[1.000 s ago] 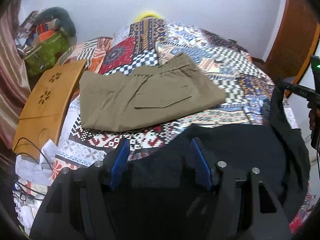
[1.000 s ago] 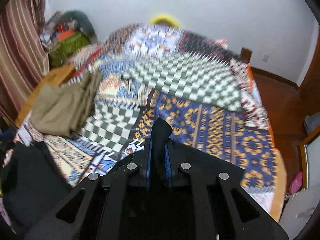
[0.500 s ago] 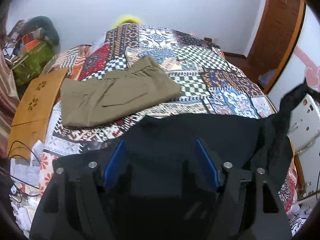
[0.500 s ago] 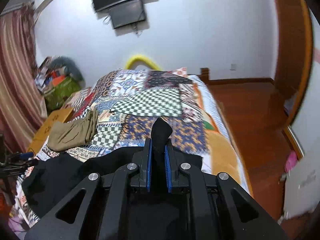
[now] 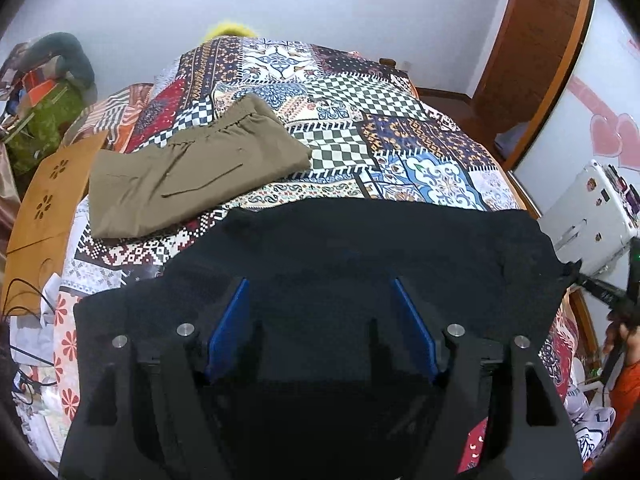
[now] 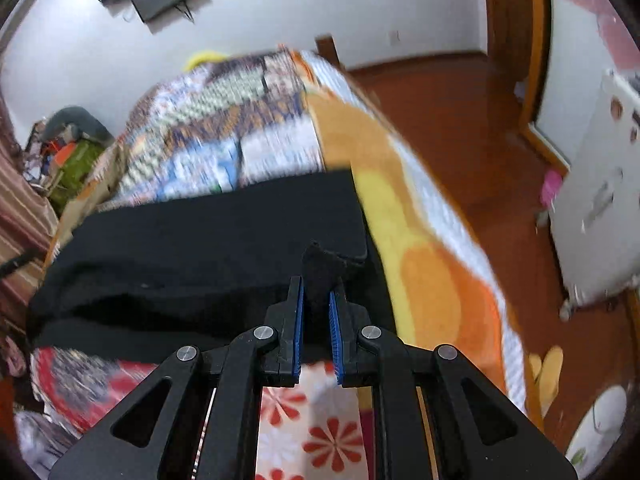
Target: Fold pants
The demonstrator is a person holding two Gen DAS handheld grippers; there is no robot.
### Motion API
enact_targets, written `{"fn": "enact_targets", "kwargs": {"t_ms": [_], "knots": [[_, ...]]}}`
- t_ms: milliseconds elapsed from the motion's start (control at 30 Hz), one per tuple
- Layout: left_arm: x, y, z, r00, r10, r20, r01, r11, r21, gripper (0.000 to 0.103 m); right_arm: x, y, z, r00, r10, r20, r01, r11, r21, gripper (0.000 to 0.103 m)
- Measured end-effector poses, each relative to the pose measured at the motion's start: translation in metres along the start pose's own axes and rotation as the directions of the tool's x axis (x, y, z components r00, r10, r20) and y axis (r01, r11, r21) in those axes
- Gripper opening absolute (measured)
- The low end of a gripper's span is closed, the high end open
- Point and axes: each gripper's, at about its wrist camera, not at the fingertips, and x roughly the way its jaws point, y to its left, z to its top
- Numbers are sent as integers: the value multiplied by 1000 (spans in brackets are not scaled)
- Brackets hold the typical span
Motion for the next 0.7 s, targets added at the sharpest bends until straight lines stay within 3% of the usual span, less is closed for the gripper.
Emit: {"fn": "enact_targets", "kwargs": {"t_ms": [200,267,433,533,600,700], "knots": [[-2,-6,-10,1000,-5,-19,5,1000,8,72,4,-6,-7,999,-22,-29,22,1000,-9,17],[-1,-7,-13,1000,-8,-26,8,1000,11,72,-4,-9,-9,998,-52,-20,51,999,-17,27],[17,-15,-25,993,-58,-100,59,998,2,73,-30,-19,-8,995,-93,30,93,996,0,31],[30,-30,-36,990,-43,-134,49,998,41,73,-40,-11,-1,990,-123,65,125,992,-28,31],[31,-37,-42,994,-9,-113,17,997,74,73,-43,1,7,991,-105,79,109,992,-57,32],[27,-32,-41,995,-26,-101,32,998,59,73,-43,21,15,993,-78,93,88,989,-115,37]]}}
